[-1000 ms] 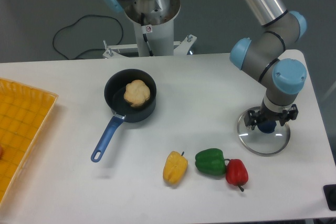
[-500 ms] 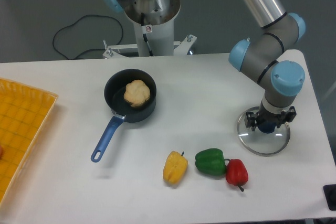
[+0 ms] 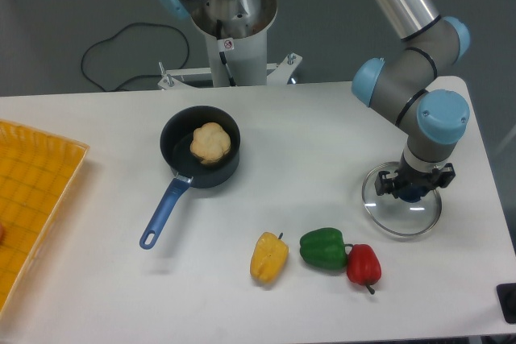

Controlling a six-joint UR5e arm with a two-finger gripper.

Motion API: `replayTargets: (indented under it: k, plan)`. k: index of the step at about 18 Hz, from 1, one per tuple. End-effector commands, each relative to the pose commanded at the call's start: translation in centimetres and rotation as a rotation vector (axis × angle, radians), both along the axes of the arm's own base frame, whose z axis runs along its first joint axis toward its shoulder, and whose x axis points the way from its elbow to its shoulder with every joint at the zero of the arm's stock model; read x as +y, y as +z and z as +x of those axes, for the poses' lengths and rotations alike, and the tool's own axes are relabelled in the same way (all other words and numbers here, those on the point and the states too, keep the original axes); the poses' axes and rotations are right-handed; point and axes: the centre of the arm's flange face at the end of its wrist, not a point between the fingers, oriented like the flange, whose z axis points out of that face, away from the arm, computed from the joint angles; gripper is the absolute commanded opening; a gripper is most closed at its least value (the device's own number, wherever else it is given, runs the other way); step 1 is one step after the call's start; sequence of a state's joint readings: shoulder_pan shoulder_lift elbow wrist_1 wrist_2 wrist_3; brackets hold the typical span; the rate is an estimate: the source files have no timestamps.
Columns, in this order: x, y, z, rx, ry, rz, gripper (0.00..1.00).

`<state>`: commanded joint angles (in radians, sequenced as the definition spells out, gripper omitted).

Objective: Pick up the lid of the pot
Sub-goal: 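Lift the glass lid up by its knob off the table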

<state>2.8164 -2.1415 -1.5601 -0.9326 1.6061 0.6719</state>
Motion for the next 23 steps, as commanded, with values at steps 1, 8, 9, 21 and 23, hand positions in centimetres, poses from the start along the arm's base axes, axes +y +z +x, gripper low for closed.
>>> replayTargets:
  k: [1, 8, 9, 21, 23]
  plan:
    - [0.0, 0.4, 0.1, 0.004, 0.000, 0.001, 0.61]
    - [-0.3, 4.2, 0.6, 0.049, -0.035, 0.014, 0.61]
    - [-0.2, 4.6, 0.8, 0.055, -0.049, 0.015, 0.61]
    - [-1.3, 6.9, 0.7, 0.078, -0.285, 0.015, 0.61]
    - [-1.3, 6.9, 0.7, 0.079, -0.307, 0.010, 0.61]
